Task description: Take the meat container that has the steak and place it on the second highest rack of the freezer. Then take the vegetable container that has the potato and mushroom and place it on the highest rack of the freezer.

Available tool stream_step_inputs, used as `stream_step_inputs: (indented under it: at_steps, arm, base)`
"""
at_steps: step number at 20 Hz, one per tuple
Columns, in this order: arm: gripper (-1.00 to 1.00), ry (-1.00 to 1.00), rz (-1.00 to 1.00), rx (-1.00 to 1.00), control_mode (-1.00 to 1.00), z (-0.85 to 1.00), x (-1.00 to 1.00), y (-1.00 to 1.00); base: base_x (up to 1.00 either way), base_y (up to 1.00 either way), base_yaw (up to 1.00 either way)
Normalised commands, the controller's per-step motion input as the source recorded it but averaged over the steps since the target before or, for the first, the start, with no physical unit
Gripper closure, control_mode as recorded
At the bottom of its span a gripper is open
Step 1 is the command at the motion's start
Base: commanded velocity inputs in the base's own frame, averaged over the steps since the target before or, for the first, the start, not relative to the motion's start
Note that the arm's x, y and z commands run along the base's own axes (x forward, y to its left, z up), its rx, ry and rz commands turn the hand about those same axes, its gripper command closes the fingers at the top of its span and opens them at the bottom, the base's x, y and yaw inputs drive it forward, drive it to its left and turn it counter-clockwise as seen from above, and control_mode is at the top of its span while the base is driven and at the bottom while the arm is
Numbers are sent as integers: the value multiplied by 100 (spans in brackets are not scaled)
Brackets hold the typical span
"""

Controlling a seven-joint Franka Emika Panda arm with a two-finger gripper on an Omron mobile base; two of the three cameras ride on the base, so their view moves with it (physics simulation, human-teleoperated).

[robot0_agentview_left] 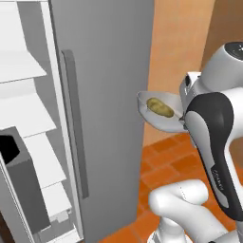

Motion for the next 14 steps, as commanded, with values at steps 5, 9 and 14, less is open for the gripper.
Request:
stream_step_inputs:
  at_steps: [5,9,14]
  arm:
    - [100,0,0,0,100,0,0,0]
    - [100,0,0,0,100,0,0,0]
    - [100,0,0,0,100,0,0,0]
  base:
    - [-2,-1,62]
    - [9,0,61]
    - [35,0,61]
